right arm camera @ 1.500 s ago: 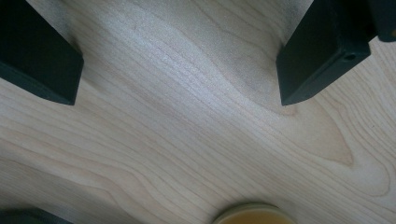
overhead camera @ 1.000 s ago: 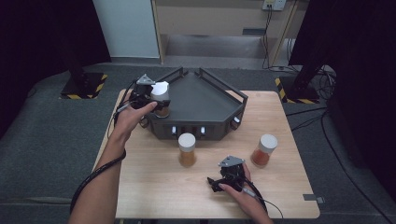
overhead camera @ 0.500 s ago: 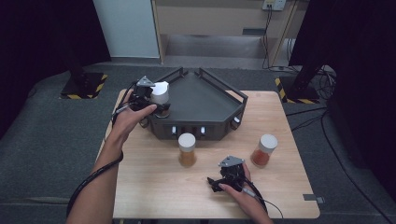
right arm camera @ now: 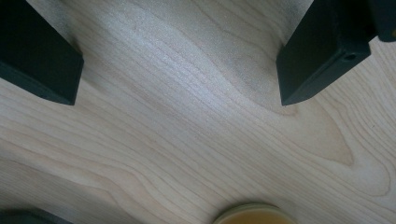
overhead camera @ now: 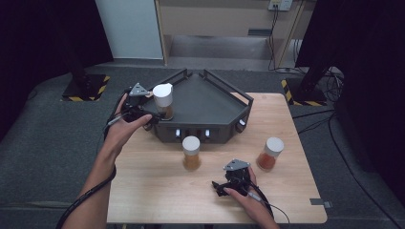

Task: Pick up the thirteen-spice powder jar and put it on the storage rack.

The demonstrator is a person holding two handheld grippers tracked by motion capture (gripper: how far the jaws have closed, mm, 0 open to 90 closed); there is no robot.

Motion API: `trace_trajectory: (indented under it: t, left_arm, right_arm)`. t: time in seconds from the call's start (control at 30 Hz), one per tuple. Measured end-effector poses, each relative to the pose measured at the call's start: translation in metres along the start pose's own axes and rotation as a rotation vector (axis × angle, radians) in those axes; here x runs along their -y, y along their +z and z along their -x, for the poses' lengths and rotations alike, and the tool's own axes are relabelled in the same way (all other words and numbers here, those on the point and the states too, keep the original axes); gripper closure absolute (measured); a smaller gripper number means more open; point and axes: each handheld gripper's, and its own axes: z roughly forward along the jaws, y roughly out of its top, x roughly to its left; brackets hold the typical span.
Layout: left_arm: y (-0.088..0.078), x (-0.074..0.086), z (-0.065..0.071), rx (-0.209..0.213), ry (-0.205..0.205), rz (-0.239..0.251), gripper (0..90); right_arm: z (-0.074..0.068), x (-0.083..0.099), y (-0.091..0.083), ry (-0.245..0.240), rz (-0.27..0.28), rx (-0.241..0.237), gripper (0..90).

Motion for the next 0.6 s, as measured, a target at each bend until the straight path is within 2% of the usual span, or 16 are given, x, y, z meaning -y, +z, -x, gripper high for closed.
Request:
trace_trajectory:
  t: [0.27, 0.37, 0.6]
  left_arm:
    - [-0.021, 0.017, 0.012, -0.025, 0.001, 0.011, 4.4]
    - [-0.024, 0.02, 0.018, -0.026, 0.006, 0.008, 4.3]
    - [-0.028, 0.033, 0.027, -0.017, -0.023, 0.013, 4.2]
  right_arm:
    - [0.0, 0.0, 0.0, 0.002, -0.002, 0.0, 0.8]
    - [0.0, 0.0, 0.0, 0.002, -0.002, 0.0, 0.8]
    - [0.0, 0.0, 0.0, 0.002, -0.002, 0.0, 0.8]
